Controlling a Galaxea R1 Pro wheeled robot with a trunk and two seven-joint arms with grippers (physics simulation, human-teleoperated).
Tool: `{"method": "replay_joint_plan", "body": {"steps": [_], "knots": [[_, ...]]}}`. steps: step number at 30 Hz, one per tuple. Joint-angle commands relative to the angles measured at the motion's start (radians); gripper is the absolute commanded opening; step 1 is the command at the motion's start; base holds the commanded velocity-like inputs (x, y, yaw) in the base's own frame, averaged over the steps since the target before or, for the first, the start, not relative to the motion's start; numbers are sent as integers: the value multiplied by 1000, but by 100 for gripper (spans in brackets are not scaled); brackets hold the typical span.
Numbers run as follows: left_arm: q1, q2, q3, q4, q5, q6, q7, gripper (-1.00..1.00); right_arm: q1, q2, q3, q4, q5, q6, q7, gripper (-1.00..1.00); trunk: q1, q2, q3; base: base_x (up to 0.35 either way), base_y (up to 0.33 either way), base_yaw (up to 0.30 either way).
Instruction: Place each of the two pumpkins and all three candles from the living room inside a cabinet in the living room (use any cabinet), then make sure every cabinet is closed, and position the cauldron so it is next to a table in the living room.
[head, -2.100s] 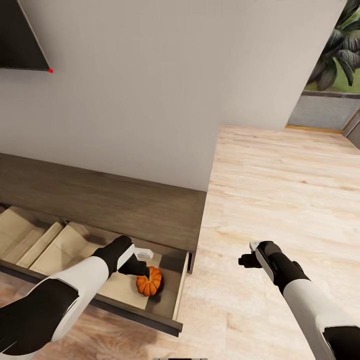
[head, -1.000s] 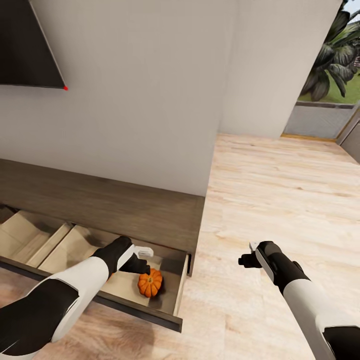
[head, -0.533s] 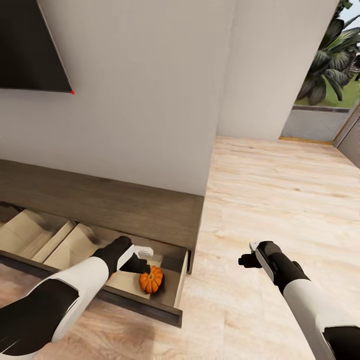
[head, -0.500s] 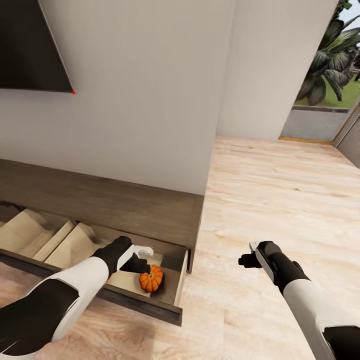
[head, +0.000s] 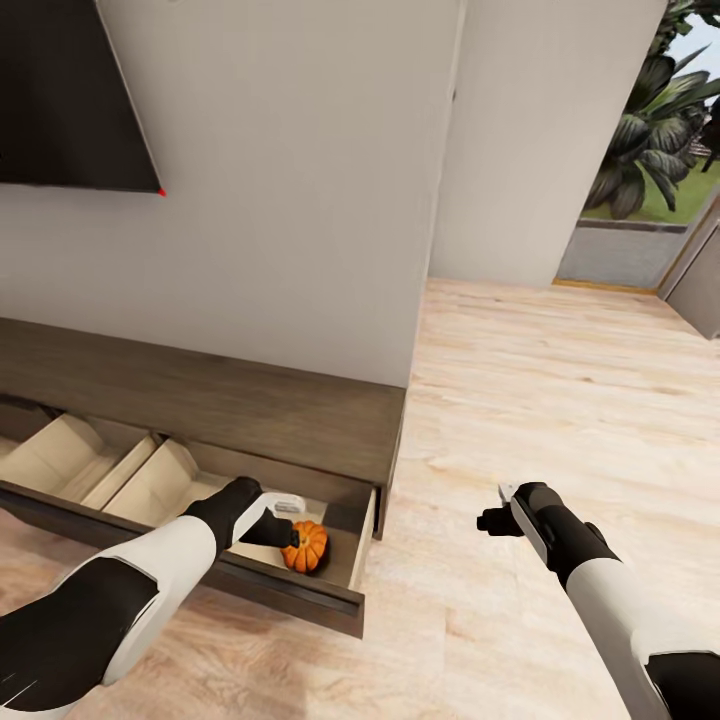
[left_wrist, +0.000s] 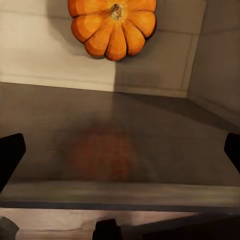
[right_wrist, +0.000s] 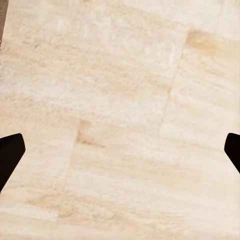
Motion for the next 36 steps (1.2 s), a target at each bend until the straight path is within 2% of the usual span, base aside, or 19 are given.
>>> {"method": "replay_joint_plan", "body": {"steps": [1,10,15,26,27,29,36], "knots": [[-1,0,-9,0,6,3,-2,100,0,-1,6,-1,-6,4,-1,100,0,0,1,-5,0,0],[-1,-1,-8,1,6,0,-2,100,0,-1,6,-1,-5,4,-1,100,0,0,15,-87,0,0],[-1,-1,-9,2,7,-49,-2,100,0,-1,7,-1,-5,4,-2,100,0,0,23,-181,0,0],[1,-5,-10,1,8,-73,-2,100,0,0,9,24,-5,3,-7,100,0,0,29,-204,0,0],[1,-6,-9,1,8,-122,-2,100,0,-1,7,38,-5,-1,-8,100,0,0,30,-42,0,0],[2,-5,-8,2,9,-163,-2,100,0,-1,7,48,-5,-4,-8,100,0,0,30,-19,0,0],[2,-4,-8,2,9,-183,-2,100,0,0,4,52,-8,-5,-7,100,0,0,30,-2,0,0]]}}
